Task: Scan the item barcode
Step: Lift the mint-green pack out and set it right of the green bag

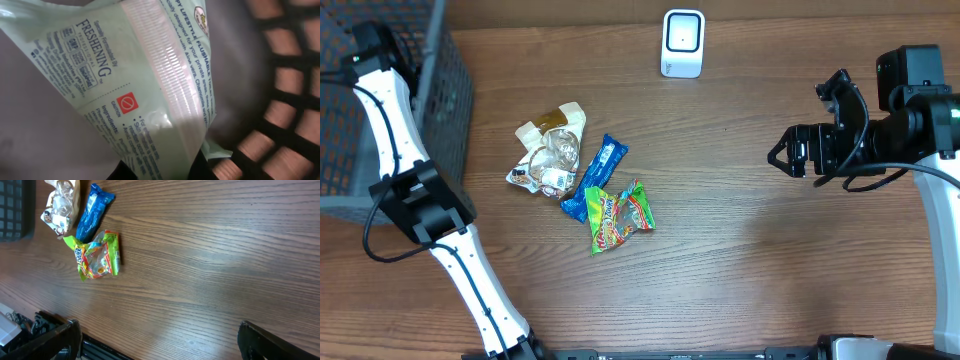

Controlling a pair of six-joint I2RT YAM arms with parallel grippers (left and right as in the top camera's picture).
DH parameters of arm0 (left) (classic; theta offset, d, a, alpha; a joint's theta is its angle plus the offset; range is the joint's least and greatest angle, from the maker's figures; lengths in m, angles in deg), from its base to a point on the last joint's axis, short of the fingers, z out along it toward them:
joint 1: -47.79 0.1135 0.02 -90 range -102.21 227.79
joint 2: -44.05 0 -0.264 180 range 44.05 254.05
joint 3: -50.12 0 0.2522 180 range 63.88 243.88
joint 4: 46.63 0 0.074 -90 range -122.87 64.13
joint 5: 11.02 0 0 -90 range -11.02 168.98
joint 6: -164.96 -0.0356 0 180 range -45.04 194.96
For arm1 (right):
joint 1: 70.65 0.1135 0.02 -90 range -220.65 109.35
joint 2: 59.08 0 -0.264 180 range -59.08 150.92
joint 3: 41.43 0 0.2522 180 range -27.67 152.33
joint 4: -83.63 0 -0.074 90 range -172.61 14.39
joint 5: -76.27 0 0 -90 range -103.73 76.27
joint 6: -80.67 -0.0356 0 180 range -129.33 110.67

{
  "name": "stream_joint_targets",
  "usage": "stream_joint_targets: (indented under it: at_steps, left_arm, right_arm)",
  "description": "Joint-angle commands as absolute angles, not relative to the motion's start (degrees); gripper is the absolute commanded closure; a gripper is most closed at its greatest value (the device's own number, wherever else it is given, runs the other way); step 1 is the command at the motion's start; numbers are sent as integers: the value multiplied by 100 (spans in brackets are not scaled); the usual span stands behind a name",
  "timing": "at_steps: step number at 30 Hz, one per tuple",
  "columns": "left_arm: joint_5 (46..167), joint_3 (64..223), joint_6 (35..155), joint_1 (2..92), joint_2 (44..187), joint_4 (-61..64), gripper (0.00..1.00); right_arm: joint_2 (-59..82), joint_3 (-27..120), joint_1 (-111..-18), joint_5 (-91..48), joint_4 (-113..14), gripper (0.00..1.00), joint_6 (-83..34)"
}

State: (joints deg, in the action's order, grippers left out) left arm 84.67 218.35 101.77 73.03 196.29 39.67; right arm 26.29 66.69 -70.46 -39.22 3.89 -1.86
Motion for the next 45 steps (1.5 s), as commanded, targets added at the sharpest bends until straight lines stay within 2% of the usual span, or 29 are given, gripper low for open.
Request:
stream_joint_targets:
  at_steps: [1,18,22,29,34,39,45]
  left_arm:
    - [8478,22262,10019,7244,19026,4104,96]
    - [8061,22331,9484,7185,16143,4797,96]
    - [8367,22331,9156,6940,15632,5444,96]
    - [8535,22327,8491,6013,15264,6395,96]
    - [9626,22240,8017,5386,15208,6395,96]
    - [9940,21846,8004,4675,15201,6395,96]
    - [9783,20485,7962,3840,15203,6395,96]
  right_arm:
    - [2602,6645,-7038,-3951,360,0,-197]
    - [2602,6645,-7038,-3951,304,0,-197]
    - [2591,6658,-7038,-4047,148,16,-204]
    - [2414,7100,-7040,-4084,81,18,-575]
    - [2172,7863,-7040,-4058,478,17,-685]
    - [1938,8374,-7040,-3125,955,17,-1349]
    - [1792,8374,-7040,-2336,1252,13,-1819]
